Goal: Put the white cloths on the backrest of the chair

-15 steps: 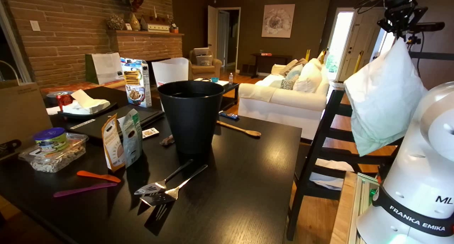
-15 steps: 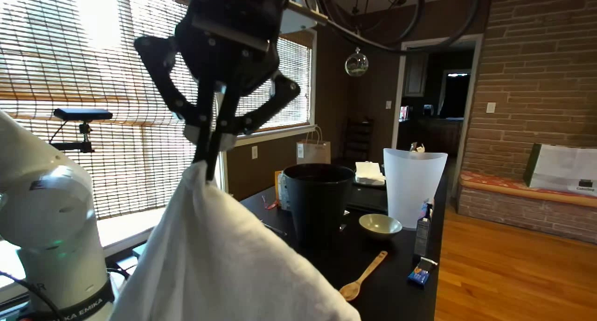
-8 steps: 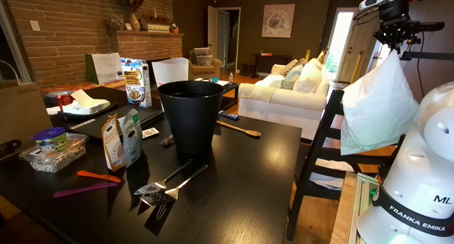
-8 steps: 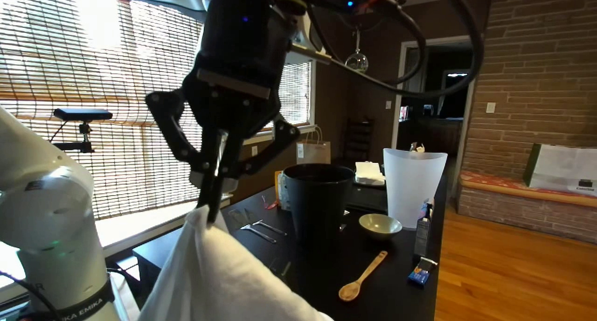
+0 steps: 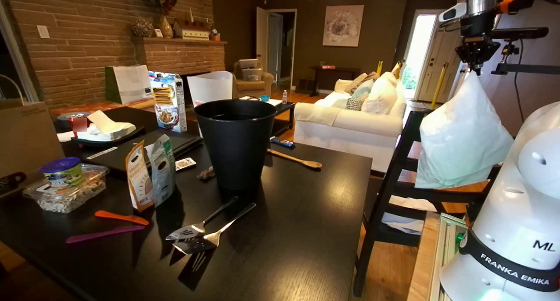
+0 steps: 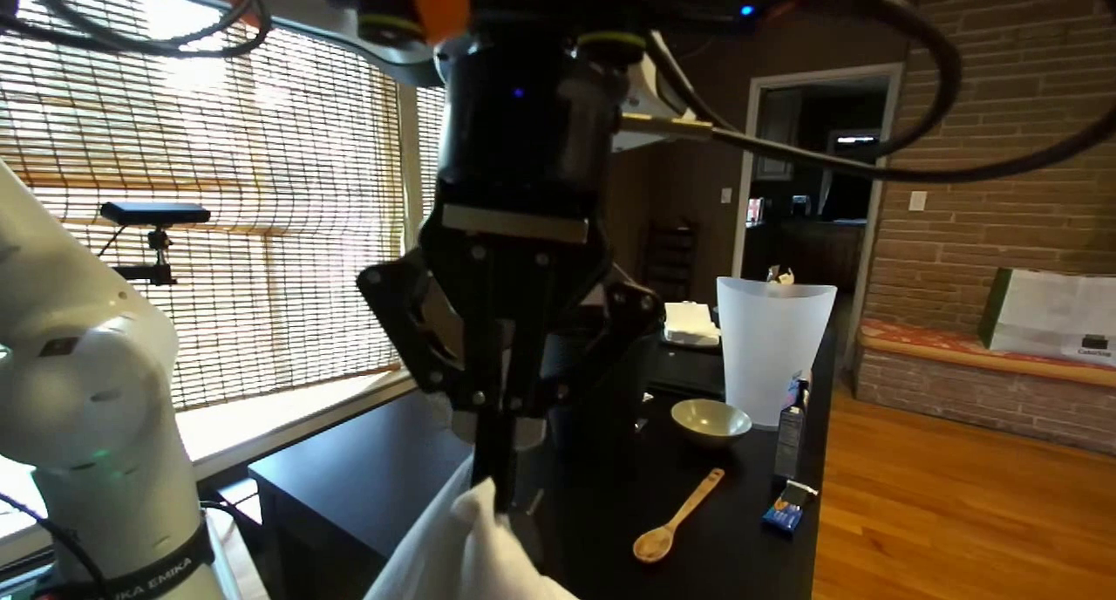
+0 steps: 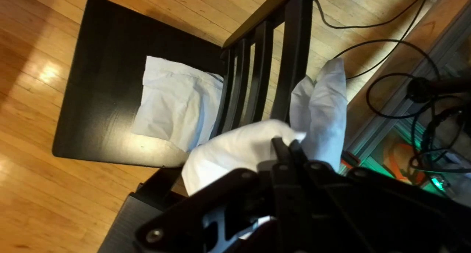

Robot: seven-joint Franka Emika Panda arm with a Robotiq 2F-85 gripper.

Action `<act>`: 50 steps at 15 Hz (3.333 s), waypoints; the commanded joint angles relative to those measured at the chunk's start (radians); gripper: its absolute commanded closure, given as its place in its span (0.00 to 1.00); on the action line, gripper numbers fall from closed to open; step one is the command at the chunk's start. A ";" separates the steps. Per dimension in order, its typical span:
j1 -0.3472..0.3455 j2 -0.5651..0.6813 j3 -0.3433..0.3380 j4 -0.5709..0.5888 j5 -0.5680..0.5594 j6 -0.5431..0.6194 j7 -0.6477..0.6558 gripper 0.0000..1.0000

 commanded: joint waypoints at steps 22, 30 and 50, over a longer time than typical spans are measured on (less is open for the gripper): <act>-0.135 0.294 -0.023 0.102 0.312 0.326 0.259 0.88; -0.150 0.294 0.005 0.099 0.302 0.329 0.267 0.24; -0.201 0.016 0.278 0.125 0.222 0.074 0.578 0.00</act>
